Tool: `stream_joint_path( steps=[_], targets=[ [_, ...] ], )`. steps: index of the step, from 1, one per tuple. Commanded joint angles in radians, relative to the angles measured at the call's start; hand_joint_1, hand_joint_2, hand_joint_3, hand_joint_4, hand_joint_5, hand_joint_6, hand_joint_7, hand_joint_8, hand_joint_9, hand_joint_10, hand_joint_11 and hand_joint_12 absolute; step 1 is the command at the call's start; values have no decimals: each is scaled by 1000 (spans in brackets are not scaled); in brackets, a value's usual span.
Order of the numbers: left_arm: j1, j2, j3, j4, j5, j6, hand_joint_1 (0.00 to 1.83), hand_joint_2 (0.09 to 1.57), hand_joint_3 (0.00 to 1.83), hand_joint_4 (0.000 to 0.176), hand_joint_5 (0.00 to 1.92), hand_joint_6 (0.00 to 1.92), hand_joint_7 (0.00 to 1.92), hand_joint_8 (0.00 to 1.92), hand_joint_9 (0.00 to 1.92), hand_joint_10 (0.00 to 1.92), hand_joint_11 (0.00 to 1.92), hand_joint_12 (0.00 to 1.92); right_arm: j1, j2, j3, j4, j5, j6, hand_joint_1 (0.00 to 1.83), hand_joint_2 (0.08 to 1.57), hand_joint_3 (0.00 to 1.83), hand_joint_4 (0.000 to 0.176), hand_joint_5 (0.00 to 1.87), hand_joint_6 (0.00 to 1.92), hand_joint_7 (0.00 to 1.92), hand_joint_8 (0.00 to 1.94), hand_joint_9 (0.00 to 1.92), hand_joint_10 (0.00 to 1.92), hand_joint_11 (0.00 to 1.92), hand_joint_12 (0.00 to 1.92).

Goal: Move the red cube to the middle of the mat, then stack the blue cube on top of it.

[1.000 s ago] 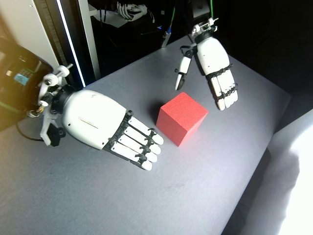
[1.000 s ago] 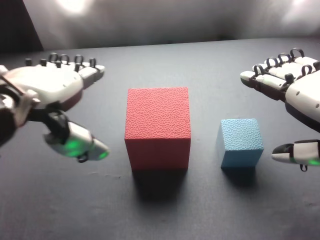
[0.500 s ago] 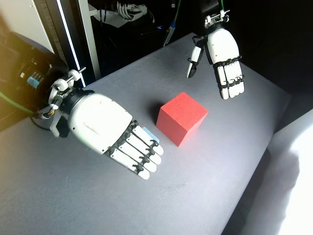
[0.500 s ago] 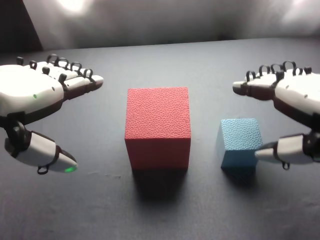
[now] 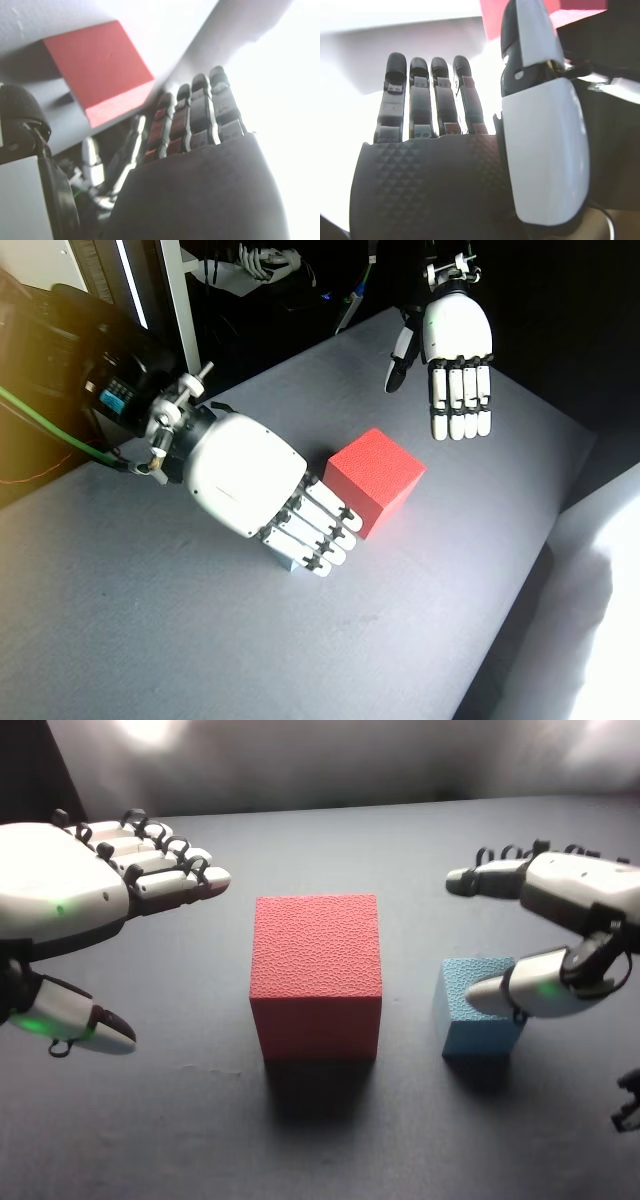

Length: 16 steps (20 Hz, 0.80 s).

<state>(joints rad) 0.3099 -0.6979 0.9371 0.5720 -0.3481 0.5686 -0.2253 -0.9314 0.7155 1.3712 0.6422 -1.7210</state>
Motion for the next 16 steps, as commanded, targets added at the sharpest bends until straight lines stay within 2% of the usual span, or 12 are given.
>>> stream_joint_path(
  steps=[1,2,4,5,10,13,16],
  targets=[
    [-18,18,6,35,-110,-42,791,957,4,0,0,0,0,0,0,0,0,0,15,7,0,-54,50,8,1126,1031,0,0,250,4,172,4,159,7,0,494],
    [-19,21,14,133,-133,-128,745,957,4,0,0,0,0,0,0,0,0,0,15,5,0,-52,51,8,1125,1020,0,0,280,10,194,7,183,13,0,560],
    [-19,27,33,317,-182,-292,770,955,2,0,0,0,0,0,0,0,0,0,7,1,5,-49,46,8,1102,1028,0,0,285,8,185,1,174,5,0,564],
    [-19,31,42,382,-208,-363,758,947,0,0,0,0,0,0,0,0,0,0,2,-1,12,-38,33,8,1089,1016,0,0,300,9,197,4,187,8,0,606],
    [-42,51,40,424,-218,-384,782,956,0,0,0,0,0,0,0,0,0,0,-8,-2,21,-12,-5,9,1147,988,0,0,344,8,237,5,225,11,0,674],
    [-73,68,28,460,-188,-383,765,972,7,0,0,0,0,0,0,0,0,0,-28,-6,22,-12,-21,9,1167,1004,3,0,282,0,196,1,198,3,0,615],
    [-78,76,16,473,-163,-383,770,963,1,0,0,0,0,0,0,0,0,0,-34,-14,34,-12,-24,12,1180,989,0,0,309,5,230,5,219,6,0,683]
  ],
)
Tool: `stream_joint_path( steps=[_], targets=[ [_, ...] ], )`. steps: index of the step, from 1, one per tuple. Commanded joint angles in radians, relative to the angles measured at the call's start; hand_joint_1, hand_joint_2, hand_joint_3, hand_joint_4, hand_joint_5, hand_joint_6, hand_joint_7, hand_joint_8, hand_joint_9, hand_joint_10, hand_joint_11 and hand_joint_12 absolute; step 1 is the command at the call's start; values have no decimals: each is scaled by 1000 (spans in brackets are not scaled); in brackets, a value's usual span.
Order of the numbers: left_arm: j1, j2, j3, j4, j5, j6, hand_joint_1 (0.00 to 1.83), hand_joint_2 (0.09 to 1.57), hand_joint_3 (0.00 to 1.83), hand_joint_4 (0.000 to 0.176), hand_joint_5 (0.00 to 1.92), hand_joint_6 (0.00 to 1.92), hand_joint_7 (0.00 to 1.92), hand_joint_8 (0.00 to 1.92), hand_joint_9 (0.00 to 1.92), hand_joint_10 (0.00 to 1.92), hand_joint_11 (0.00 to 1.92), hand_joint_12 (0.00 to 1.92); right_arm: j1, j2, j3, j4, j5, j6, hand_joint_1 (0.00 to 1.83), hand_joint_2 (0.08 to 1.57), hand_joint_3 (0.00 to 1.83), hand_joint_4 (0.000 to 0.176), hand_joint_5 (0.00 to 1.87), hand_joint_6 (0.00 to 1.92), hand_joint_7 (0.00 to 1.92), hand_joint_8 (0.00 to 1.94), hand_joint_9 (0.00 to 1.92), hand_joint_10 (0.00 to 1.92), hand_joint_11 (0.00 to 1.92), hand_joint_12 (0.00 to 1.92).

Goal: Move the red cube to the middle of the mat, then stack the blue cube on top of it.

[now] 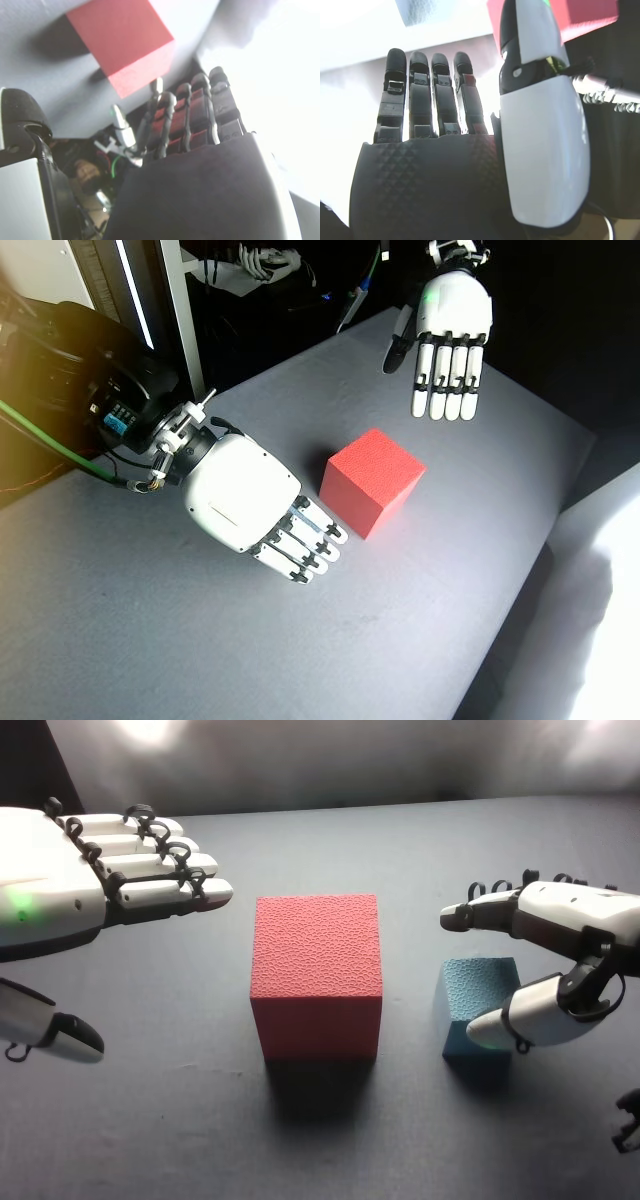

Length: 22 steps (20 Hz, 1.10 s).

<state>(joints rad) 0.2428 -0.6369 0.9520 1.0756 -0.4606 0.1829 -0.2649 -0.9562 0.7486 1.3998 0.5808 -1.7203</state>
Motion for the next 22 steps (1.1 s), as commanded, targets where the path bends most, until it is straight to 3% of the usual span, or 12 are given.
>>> stream_joint_path(
  steps=[1,10,17,20,22],
  targets=[
    [-11,15,-4,-28,-43,2,749,968,3,0,0,0,0,0,0,0,0,0,6,7,5,-41,38,13,1162,996,2,0,308,3,227,2,221,6,0,687],
    [37,29,-12,-59,-46,2,808,972,3,0,0,0,0,0,0,0,0,0,-13,-35,34,-40,49,49,1198,997,0,0,315,3,231,1,222,3,0,682],
    [11,35,-14,-47,-49,2,803,969,0,0,0,0,0,0,0,0,0,0,-40,-84,81,-40,55,71,1194,994,0,0,353,4,271,4,248,6,0,734],
    [8,35,-21,-47,-49,2,687,975,3,0,0,0,0,0,0,0,0,0,-61,-91,89,-40,55,71,1164,1021,8,0,347,0,257,0,239,1,0,694],
    [6,35,-26,-46,-49,2,747,978,3,0,0,0,0,0,0,0,0,0,-74,-97,97,-41,55,71,1164,1022,7,0,343,0,257,1,243,2,0,693]
  ],
)
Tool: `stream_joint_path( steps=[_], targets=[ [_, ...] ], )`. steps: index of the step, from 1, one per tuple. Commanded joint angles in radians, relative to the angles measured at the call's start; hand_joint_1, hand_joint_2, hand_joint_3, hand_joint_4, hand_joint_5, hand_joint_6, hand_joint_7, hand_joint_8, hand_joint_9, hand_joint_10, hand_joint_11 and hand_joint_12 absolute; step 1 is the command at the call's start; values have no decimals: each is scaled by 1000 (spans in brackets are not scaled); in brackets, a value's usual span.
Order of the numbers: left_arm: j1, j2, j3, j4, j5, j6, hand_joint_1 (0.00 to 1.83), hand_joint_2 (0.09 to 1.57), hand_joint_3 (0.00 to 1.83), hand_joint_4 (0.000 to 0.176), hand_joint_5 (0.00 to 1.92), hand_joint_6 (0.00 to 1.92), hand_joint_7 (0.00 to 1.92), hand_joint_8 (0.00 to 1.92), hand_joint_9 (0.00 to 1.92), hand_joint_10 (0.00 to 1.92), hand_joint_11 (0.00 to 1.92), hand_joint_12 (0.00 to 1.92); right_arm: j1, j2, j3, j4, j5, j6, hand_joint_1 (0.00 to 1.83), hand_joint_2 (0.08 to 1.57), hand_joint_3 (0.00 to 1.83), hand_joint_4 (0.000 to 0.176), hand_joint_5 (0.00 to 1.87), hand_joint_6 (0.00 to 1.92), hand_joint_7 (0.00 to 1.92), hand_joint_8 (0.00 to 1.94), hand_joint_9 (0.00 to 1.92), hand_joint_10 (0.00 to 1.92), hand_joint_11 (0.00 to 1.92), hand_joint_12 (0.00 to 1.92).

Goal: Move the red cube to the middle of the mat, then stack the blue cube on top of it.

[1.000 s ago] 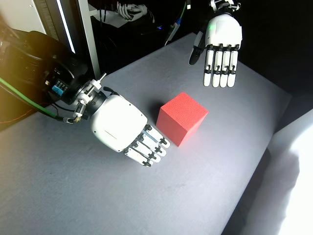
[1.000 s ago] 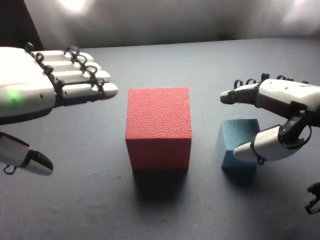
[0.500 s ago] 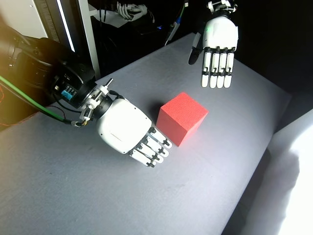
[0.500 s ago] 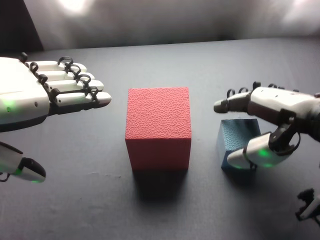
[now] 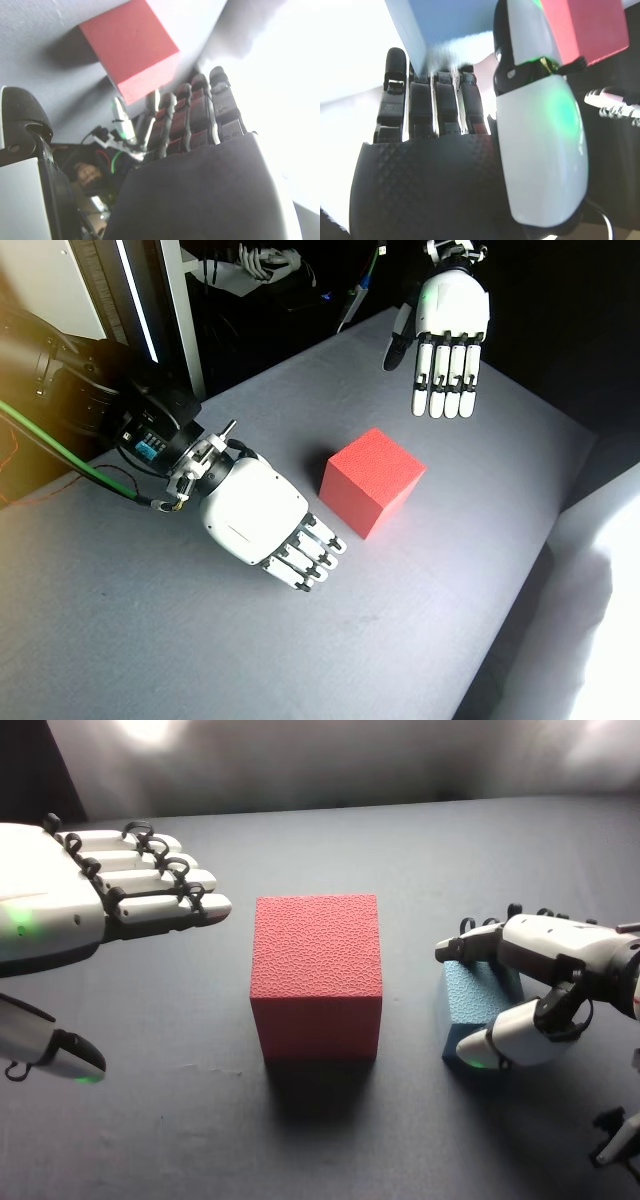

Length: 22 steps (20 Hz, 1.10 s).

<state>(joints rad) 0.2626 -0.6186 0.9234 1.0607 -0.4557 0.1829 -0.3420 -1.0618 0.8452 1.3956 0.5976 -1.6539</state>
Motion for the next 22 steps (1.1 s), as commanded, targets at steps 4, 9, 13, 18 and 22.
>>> stream_joint_path(
  steps=[4,9,13,18,22],
  targets=[
    [-13,21,-7,-36,-49,2,697,984,4,0,0,0,0,0,0,0,0,0,-2,9,9,-37,38,6,1200,1016,0,0,360,4,275,5,263,9,0,707],
    [-1,26,-7,-45,-50,2,730,990,3,0,0,0,0,0,0,0,0,0,4,10,9,-74,38,37,1187,1013,0,0,377,4,283,4,267,6,0,726],
    [2,28,-8,-48,-49,4,758,987,1,0,0,0,0,0,0,0,0,0,11,12,9,-77,39,39,1178,1020,0,0,388,6,281,5,253,6,0,691],
    [7,30,-8,-51,-55,5,719,995,4,0,0,0,0,0,0,0,0,0,10,13,8,-78,38,40,1167,1029,3,0,372,0,278,1,251,1,0,696],
    [4,29,-11,-50,-58,5,684,1005,6,0,0,0,0,0,0,0,0,0,9,16,8,-81,38,39,1172,1026,0,0,408,14,301,8,258,3,0,706]
  ],
)
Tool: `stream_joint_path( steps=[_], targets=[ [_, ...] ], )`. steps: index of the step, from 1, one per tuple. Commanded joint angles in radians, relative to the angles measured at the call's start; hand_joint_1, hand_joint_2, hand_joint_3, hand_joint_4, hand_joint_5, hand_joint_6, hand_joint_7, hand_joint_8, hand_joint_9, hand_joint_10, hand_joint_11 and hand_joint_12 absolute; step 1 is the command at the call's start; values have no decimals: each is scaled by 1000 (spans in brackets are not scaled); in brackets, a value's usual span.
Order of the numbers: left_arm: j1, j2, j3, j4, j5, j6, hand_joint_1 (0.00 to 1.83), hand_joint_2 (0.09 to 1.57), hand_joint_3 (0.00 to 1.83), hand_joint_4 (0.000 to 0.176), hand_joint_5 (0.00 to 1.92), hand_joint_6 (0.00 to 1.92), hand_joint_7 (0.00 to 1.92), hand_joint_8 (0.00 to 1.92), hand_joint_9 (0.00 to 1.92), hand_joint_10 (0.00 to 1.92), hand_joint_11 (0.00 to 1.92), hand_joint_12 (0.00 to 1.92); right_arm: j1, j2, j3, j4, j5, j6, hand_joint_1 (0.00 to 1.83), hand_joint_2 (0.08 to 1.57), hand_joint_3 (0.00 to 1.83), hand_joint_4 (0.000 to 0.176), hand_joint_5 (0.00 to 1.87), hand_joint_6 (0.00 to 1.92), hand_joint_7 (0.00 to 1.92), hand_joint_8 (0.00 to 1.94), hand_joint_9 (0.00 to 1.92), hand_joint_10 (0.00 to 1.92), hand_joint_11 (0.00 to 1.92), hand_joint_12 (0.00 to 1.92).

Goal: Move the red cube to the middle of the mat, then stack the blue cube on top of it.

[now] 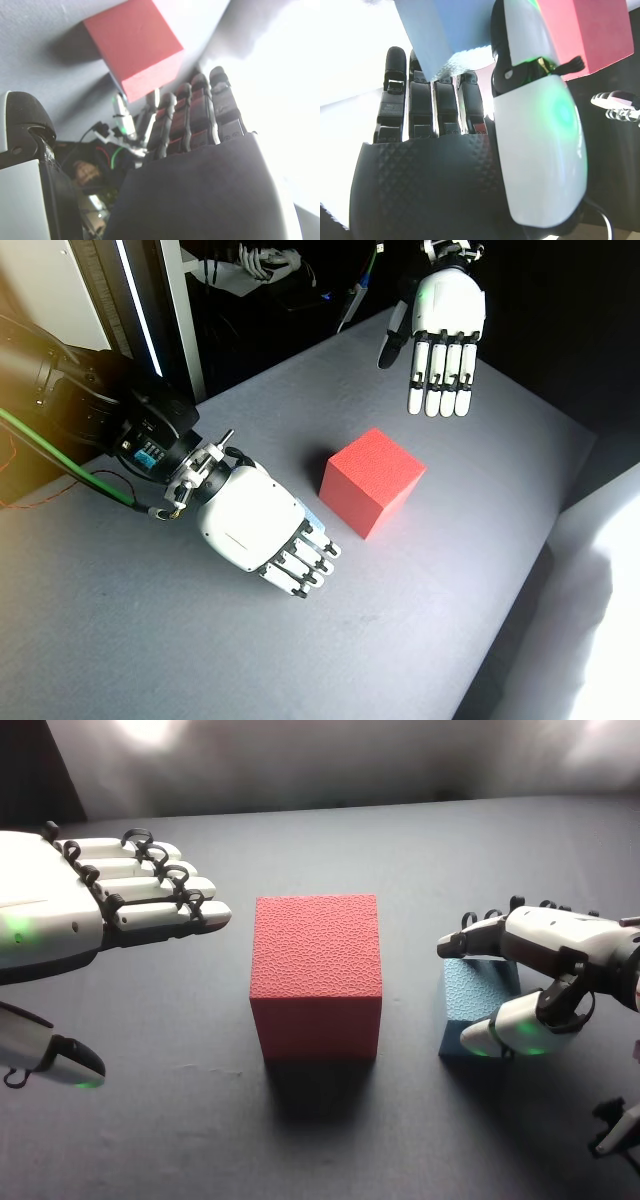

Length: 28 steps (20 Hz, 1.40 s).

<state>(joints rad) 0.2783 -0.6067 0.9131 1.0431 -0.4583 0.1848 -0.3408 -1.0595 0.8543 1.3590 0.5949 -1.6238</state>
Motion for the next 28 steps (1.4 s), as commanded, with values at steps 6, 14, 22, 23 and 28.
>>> stream_joint_path(
  steps=[6,14,22,23,28],
  targets=[
    [-24,18,-4,-33,-47,11,707,992,0,0,0,0,0,0,0,0,0,0,5,15,-5,-89,57,11,1345,1104,11,0,908,1002,1085,836,857,926,459,1081],
    [-27,17,-4,-33,-42,17,690,1020,8,0,0,0,0,0,0,0,0,0,15,48,-22,-222,58,63,1372,1121,0,0,887,1119,1035,965,861,1118,593,1064],
    [-29,16,3,-33,-41,17,721,1022,2,0,0,0,0,0,0,0,0,0,170,134,-22,-370,-47,66,1375,1112,1,0,902,1088,1053,945,878,1087,626,1029],
    [-29,16,4,-33,-41,18,712,1024,3,0,0,0,0,0,0,0,0,0,205,138,-15,-370,-95,67,1374,1113,1,0,912,1083,1048,952,868,1093,613,1031],
    [-30,16,4,-34,-42,18,663,1032,4,0,0,0,0,0,2,0,0,0,310,130,23,-370,-275,73,1372,1122,0,0,900,1088,1025,990,854,1131,595,1083]
  ],
)
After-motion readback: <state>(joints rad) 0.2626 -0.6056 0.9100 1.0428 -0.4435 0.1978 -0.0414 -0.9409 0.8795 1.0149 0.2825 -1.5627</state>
